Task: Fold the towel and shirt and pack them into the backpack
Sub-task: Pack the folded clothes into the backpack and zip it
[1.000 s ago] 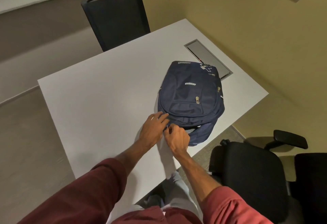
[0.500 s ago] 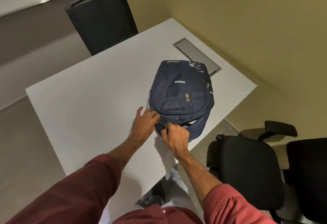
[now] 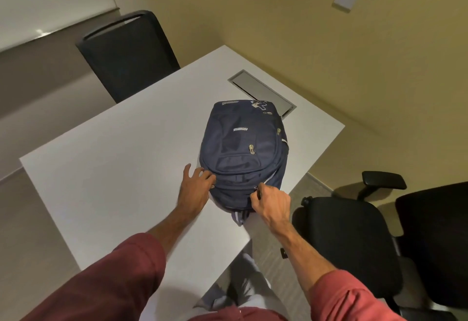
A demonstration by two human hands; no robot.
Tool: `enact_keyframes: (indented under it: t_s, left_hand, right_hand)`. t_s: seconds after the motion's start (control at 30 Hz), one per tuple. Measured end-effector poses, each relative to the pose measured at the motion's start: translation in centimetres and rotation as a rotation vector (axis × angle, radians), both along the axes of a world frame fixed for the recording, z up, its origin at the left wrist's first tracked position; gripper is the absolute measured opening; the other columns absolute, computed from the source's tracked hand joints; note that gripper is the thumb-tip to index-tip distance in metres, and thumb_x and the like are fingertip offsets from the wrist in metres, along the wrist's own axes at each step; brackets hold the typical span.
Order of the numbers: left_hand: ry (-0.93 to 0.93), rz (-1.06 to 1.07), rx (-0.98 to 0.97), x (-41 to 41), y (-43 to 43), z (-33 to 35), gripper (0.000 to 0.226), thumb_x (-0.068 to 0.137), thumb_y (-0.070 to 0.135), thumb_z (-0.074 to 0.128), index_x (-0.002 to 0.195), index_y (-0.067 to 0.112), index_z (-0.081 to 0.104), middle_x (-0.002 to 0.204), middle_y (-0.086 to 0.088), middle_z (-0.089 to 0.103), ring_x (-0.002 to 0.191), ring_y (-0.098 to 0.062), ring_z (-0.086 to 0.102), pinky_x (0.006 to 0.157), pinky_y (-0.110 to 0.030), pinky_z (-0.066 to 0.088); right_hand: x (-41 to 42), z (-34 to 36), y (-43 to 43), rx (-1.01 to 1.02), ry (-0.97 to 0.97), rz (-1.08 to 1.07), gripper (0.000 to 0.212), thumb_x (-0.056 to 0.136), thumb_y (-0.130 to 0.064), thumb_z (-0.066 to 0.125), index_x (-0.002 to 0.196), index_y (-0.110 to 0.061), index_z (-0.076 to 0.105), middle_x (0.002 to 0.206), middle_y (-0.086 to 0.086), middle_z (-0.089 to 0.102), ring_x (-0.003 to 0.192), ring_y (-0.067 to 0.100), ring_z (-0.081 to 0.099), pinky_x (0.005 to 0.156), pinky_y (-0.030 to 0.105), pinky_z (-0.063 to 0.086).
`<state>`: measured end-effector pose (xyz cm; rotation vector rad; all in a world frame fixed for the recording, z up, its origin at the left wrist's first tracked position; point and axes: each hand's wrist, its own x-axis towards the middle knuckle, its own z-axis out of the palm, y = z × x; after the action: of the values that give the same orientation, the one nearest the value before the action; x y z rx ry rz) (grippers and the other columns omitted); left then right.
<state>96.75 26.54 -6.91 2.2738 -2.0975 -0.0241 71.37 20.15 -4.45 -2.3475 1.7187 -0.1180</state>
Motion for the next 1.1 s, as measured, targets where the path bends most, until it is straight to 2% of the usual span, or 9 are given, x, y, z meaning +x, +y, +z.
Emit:
enact_keyframes:
  t_s: [0.13, 0.27, 0.37, 0.47, 0.6, 0.77, 0.87, 0.97, 1.1]
  left_hand:
    - [0.036, -0.072, 0.001, -1.8, -0.3, 0.6, 0.038, 0.076, 0.015, 0.082, 0.112, 0.018, 0.071, 0.121, -0.003, 0.071, 0.123, -0.031, 0.063, 0.119, -0.057, 0.035]
    - [0.087, -0.291, -0.103, -6.1, -1.2, 1.8, 0.035, 0.094, 0.033, 0.062, 0.127, 0.021, 0.058, 0.134, 0.0, 0.057, 0.127, -0.023, 0.053, 0.109, -0.043, 0.042]
    - [0.113, -0.27, -0.098, -9.4, -2.1, 1.5, 0.033, 0.096, 0.041, 0.067, 0.123, 0.025, 0.057, 0.124, 0.002, 0.06, 0.117, -0.022, 0.056, 0.097, -0.039, 0.046]
    - [0.224, -0.078, -0.125, -11.1, -3.0, 1.3, 0.029, 0.092, 0.034, 0.076, 0.112, 0.028, 0.056, 0.107, 0.006, 0.06, 0.101, -0.021, 0.059, 0.084, -0.037, 0.044]
    - [0.197, -0.034, -0.164, -11.4, -3.9, 1.3, 0.024, 0.094, 0.023, 0.075, 0.106, 0.028, 0.054, 0.097, 0.007, 0.059, 0.09, -0.022, 0.054, 0.076, -0.038, 0.038]
    - [0.105, -0.063, -0.173, -10.3, -4.3, 1.0, 0.011, 0.102, 0.022, 0.067, 0.106, 0.025, 0.058, 0.092, 0.002, 0.062, 0.087, -0.026, 0.054, 0.077, -0.041, 0.039]
    - [0.077, -0.079, -0.167, -10.4, -4.0, 0.4, 0.015, 0.099, 0.019, 0.066, 0.112, 0.021, 0.06, 0.097, -0.002, 0.063, 0.089, -0.028, 0.056, 0.078, -0.041, 0.039]
    - [0.079, -0.065, -0.15, -11.0, -4.0, 0.6, 0.012, 0.1, 0.025, 0.052, 0.108, 0.019, 0.059, 0.101, -0.002, 0.061, 0.091, -0.028, 0.057, 0.08, -0.041, 0.038]
    - [0.102, -0.142, -0.124, -13.4, -5.8, 1.9, 0.033, 0.095, 0.032, 0.058, 0.122, 0.014, 0.059, 0.137, -0.007, 0.058, 0.122, -0.031, 0.058, 0.101, -0.047, 0.042]
  right_hand:
    - [-0.8, 0.4, -0.1, -0.022, 0.01, -0.006, 0.026, 0.1, -0.037, 0.053, 0.079, -0.023, 0.056, 0.061, -0.009, 0.052, 0.054, 0.011, 0.055, 0.059, 0.032, 0.056]
    - [-0.9, 0.6, -0.3, 0.006, 0.001, 0.093, 0.024, 0.104, -0.038, 0.054, 0.087, -0.022, 0.058, 0.073, -0.006, 0.063, 0.063, 0.016, 0.062, 0.066, 0.037, 0.06]
    - [-1.3, 0.7, -1.1, 0.033, 0.011, 0.146, 0.023, 0.1, -0.039, 0.053, 0.085, -0.021, 0.057, 0.075, -0.003, 0.066, 0.066, 0.021, 0.064, 0.068, 0.039, 0.06]
    - [-2.1, 1.1, -2.1, 0.023, 0.014, 0.203, 0.024, 0.096, -0.041, 0.053, 0.081, -0.022, 0.055, 0.072, -0.004, 0.065, 0.064, 0.022, 0.064, 0.063, 0.036, 0.057]
    - [-3.2, 1.1, -3.3, -0.042, -0.028, 0.236, 0.023, 0.093, -0.039, 0.056, 0.078, -0.022, 0.053, 0.073, -0.002, 0.067, 0.064, 0.025, 0.066, 0.055, 0.034, 0.046]
    - [-4.5, 1.0, -5.0, -0.077, -0.095, 0.238, 0.025, 0.094, -0.037, 0.059, 0.076, -0.022, 0.05, 0.066, -0.004, 0.06, 0.057, 0.024, 0.059, 0.052, 0.031, 0.039]
    - [-5.7, 0.6, -6.6, -0.073, -0.086, 0.223, 0.027, 0.094, -0.036, 0.057, 0.073, -0.021, 0.05, 0.062, -0.008, 0.049, 0.052, 0.02, 0.054, 0.051, 0.029, 0.038]
    - [-7.2, 0.1, -8.3, -0.059, -0.125, 0.158, 0.029, 0.096, -0.033, 0.056, 0.07, -0.02, 0.051, 0.056, -0.01, 0.044, 0.047, 0.016, 0.048, 0.051, 0.026, 0.035]
    - [-8.8, -0.9, -9.6, -0.06, -0.127, 0.185, 0.028, 0.1, -0.034, 0.053, 0.076, -0.02, 0.05, 0.062, -0.006, 0.054, 0.051, 0.02, 0.054, 0.052, 0.028, 0.04]
